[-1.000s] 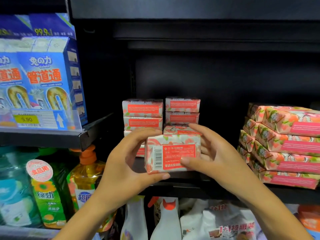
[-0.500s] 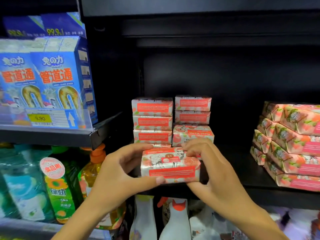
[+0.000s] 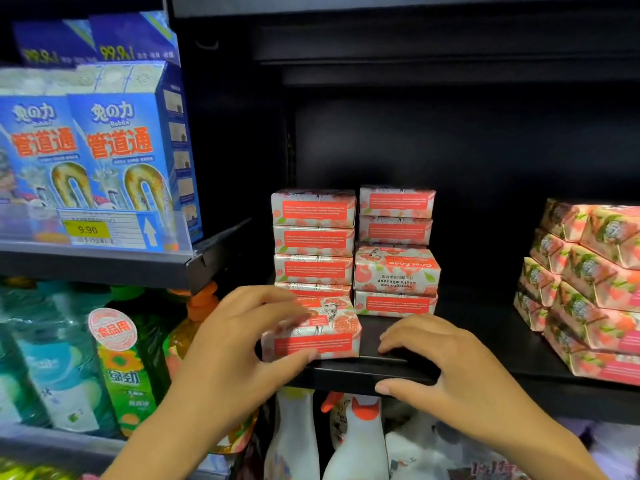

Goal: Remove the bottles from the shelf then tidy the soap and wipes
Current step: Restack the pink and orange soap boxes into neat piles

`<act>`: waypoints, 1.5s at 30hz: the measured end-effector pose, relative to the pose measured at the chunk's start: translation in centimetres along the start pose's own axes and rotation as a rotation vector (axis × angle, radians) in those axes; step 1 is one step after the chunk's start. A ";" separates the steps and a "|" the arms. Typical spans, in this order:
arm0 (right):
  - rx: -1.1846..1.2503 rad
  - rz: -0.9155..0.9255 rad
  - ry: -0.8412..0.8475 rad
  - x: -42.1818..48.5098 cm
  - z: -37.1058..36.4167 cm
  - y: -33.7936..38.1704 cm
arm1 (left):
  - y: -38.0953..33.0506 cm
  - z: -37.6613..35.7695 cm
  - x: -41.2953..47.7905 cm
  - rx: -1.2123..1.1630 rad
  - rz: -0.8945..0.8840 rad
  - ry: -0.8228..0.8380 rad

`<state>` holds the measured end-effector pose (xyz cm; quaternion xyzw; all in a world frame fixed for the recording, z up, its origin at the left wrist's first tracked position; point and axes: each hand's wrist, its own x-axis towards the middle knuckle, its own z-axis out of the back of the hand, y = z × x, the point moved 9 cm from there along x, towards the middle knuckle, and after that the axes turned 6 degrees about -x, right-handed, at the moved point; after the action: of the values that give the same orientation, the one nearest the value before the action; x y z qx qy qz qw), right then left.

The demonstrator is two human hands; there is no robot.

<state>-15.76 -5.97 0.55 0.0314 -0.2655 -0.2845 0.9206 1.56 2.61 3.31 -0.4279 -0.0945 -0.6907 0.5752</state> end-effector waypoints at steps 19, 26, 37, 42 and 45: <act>-0.028 -0.031 0.008 -0.2 -0.1 0.0 | 1.3 -1.2 1.7 0.041 -0.013 -0.066; 0.114 0.003 -0.217 0.0 3.0 0.3 | 2.0 -2.1 2.5 0.046 0.046 -0.058; -0.328 -0.179 -0.086 4.0 3.6 -3.3 | -0.3 -1.5 0.0 -0.134 -0.044 -0.165; -0.400 -0.078 -0.249 3.7 4.3 -1.8 | 0.6 -3.5 -0.4 -0.059 0.028 -0.045; -0.343 -0.014 -0.349 2.7 5.0 -1.3 | 0.8 -3.1 -0.1 -0.138 0.114 -0.029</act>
<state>-17.04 -8.01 5.80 -0.1733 -0.3684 -0.3327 0.8506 0.80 0.48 1.07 -0.4812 -0.0304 -0.6553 0.5814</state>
